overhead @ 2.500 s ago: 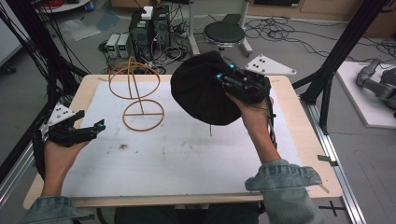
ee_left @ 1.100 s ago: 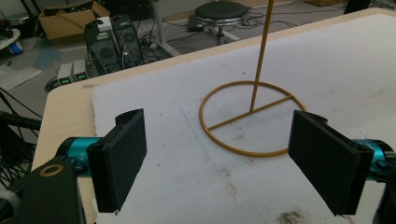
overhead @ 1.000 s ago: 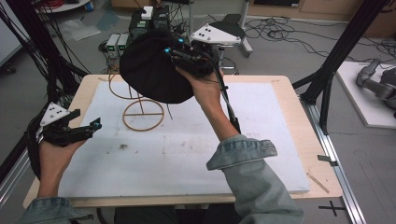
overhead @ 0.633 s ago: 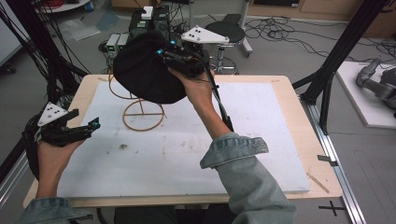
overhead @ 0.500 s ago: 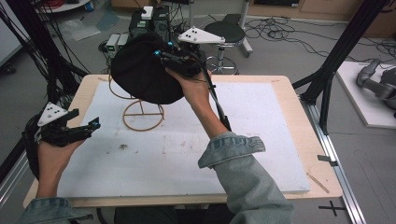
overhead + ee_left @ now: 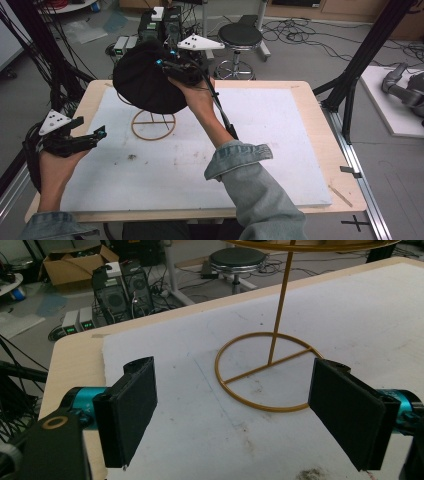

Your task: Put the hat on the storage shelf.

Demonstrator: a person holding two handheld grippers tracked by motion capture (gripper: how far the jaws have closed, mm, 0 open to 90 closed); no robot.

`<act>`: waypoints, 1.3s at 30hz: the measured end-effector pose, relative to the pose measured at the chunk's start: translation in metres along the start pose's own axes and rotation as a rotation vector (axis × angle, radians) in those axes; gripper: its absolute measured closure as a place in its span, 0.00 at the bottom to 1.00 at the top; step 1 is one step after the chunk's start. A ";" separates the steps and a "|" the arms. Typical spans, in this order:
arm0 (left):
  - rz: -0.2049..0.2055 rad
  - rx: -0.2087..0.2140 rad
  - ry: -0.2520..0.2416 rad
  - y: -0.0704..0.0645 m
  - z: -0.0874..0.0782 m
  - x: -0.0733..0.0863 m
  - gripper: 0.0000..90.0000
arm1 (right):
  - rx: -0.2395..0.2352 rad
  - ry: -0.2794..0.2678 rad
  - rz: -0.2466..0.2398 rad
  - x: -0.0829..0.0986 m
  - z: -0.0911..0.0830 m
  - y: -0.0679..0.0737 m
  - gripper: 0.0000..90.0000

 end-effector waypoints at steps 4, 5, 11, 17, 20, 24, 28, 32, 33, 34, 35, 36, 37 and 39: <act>0.003 0.002 0.000 -0.001 0.001 0.000 0.22 | 0.003 0.008 0.011 0.002 0.006 -0.003 0.80; 0.003 0.002 -0.001 -0.001 0.001 0.000 0.22 | 0.002 0.010 0.014 0.002 0.007 -0.004 0.80; 0.002 0.000 0.001 0.000 0.001 0.000 0.22 | 0.008 0.018 0.020 0.004 0.016 -0.003 0.80; 0.005 0.003 0.001 -0.001 0.000 0.000 0.22 | 0.012 0.028 0.022 0.006 0.024 -0.001 0.79; 0.003 0.005 0.000 -0.001 0.001 0.000 0.22 | 0.016 0.030 0.025 0.006 0.028 0.000 0.79; 0.004 0.005 0.000 -0.001 0.001 0.000 0.22 | 0.019 0.037 0.030 0.008 0.034 0.001 0.79; 0.005 0.004 0.000 -0.001 0.001 0.000 0.22 | 0.020 0.041 0.030 0.010 0.040 0.003 0.78; 0.003 0.006 -0.001 -0.001 0.001 0.000 0.22 | 0.023 0.046 0.031 0.011 0.045 0.004 0.78; 0.006 0.005 0.000 -0.001 0.001 0.000 0.22 | 0.025 0.047 0.031 0.012 0.046 0.004 0.78; 0.006 0.006 0.000 -0.001 0.001 0.000 0.22 | 0.025 0.048 0.032 0.012 0.048 0.004 0.78; 0.006 0.006 0.000 -0.001 0.001 0.000 0.22 | 0.028 0.049 0.033 0.013 0.049 0.005 0.78; 0.006 0.007 0.000 -0.001 0.001 0.000 0.22 | 0.030 0.052 0.033 0.013 0.050 0.005 0.78; 0.007 0.006 0.000 -0.001 0.001 0.000 0.22 | 0.032 0.052 0.031 0.013 0.052 0.005 0.78; 0.007 0.007 0.000 -0.001 0.001 -0.001 0.22 | 0.038 0.057 0.029 0.014 0.055 0.006 0.78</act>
Point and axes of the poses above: each handheld gripper's, and its own axes: z roughly forward along the jaws, x roughly out of its underside, y roughly to its left, the point moved 3 cm from there along z, roughly forward along the jaws, and after that the axes turned 13 degrees about y, right-handed, at the moved point
